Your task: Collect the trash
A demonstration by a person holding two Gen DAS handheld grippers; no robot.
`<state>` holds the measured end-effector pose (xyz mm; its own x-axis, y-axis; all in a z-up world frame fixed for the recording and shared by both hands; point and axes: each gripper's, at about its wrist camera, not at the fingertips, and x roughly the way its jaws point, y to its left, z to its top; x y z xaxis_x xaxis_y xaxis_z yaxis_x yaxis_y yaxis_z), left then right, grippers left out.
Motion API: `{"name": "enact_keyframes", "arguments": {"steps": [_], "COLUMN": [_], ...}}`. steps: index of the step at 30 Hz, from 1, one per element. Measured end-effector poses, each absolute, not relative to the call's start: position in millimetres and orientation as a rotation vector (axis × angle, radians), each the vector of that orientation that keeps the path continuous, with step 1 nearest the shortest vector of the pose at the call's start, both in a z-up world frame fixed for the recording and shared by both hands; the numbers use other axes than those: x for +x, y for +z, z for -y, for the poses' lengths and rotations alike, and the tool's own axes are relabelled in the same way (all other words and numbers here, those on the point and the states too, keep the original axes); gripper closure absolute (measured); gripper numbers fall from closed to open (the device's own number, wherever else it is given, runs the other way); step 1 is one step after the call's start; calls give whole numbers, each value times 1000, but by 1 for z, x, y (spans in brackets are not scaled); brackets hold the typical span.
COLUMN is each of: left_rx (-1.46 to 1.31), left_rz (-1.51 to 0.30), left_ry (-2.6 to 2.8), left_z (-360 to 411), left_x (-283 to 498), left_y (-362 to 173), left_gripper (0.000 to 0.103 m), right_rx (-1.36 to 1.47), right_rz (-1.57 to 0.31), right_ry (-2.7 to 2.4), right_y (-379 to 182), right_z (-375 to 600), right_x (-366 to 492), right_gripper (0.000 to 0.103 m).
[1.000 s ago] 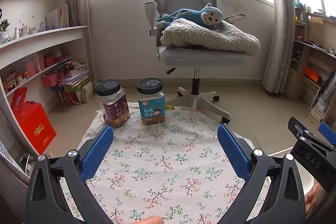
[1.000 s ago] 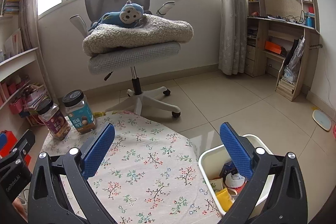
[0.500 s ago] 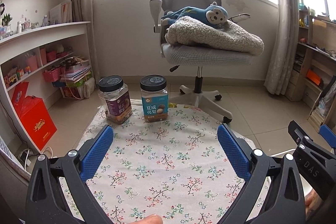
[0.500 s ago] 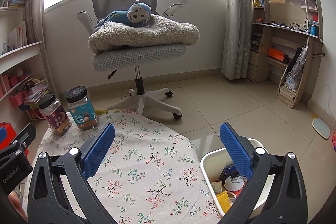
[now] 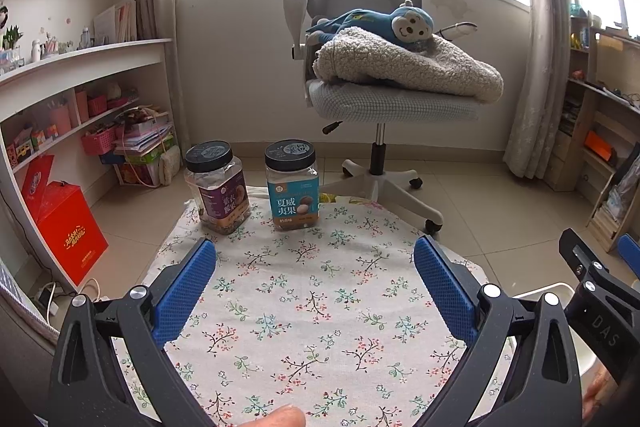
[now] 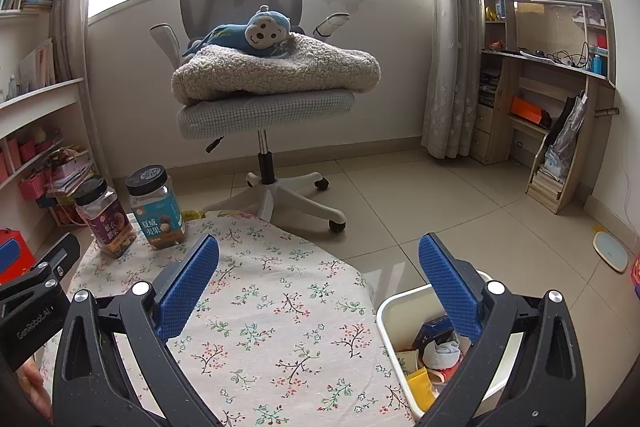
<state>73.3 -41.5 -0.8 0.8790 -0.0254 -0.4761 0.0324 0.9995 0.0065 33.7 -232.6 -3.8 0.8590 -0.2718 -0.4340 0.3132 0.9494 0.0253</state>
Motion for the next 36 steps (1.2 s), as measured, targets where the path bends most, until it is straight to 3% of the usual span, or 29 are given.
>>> {"name": "enact_keyframes", "arguments": {"steps": [36], "left_rx": [41], "left_rz": [-456], "left_ry": [-49], "left_z": [51], "left_x": [71], "left_y": [-3], "left_gripper": [9], "right_rx": [94], "right_rz": [-452], "right_ry": [-305], "right_y": [-3], "right_z": [240], "right_x": [34], "right_gripper": [7]}}
